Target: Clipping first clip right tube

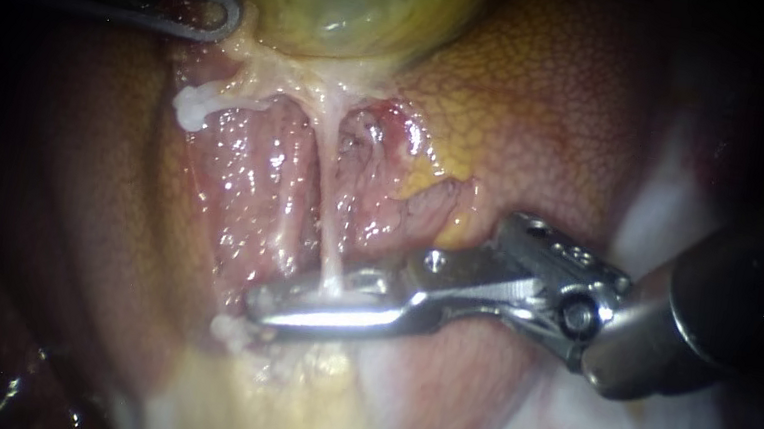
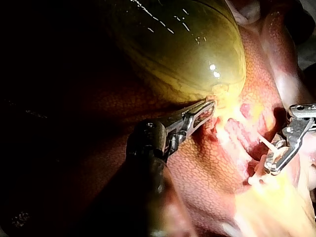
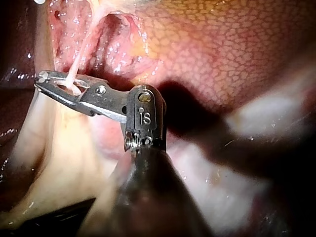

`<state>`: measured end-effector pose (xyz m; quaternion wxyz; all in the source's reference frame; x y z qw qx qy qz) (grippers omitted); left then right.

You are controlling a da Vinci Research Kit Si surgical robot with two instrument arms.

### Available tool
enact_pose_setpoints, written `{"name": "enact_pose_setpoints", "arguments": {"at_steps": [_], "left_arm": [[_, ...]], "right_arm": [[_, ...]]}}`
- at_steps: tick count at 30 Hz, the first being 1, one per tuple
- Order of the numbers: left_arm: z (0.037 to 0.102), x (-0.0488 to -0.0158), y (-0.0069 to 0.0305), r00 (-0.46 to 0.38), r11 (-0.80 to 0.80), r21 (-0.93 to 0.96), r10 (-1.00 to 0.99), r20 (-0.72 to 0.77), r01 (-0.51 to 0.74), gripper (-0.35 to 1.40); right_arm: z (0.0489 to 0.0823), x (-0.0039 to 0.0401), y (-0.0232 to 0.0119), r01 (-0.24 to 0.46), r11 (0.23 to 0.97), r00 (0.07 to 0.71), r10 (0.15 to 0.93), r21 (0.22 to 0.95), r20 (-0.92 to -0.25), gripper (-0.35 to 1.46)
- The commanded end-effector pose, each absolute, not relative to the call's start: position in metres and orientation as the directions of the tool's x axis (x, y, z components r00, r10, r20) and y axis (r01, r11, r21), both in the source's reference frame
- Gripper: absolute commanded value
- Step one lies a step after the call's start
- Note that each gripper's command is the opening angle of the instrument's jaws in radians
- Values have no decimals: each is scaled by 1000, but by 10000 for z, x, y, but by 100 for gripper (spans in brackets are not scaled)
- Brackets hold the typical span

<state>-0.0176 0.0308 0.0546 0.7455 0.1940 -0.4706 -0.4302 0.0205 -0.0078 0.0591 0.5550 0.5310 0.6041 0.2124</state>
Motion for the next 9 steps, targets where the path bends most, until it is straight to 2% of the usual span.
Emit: {"name": "enact_pose_setpoints", "arguments": {"at_steps": [1,9], "left_arm": [[545,-176,308,187,555,694,-824,535,459,-35],[545,-177,308,187,554,694,-824,535,459,-35]], "right_arm": [[593,205,-78,410,345,182,876,844,-446,-35],[593,205,-78,410,345,182,876,844,-446,-35]]}}
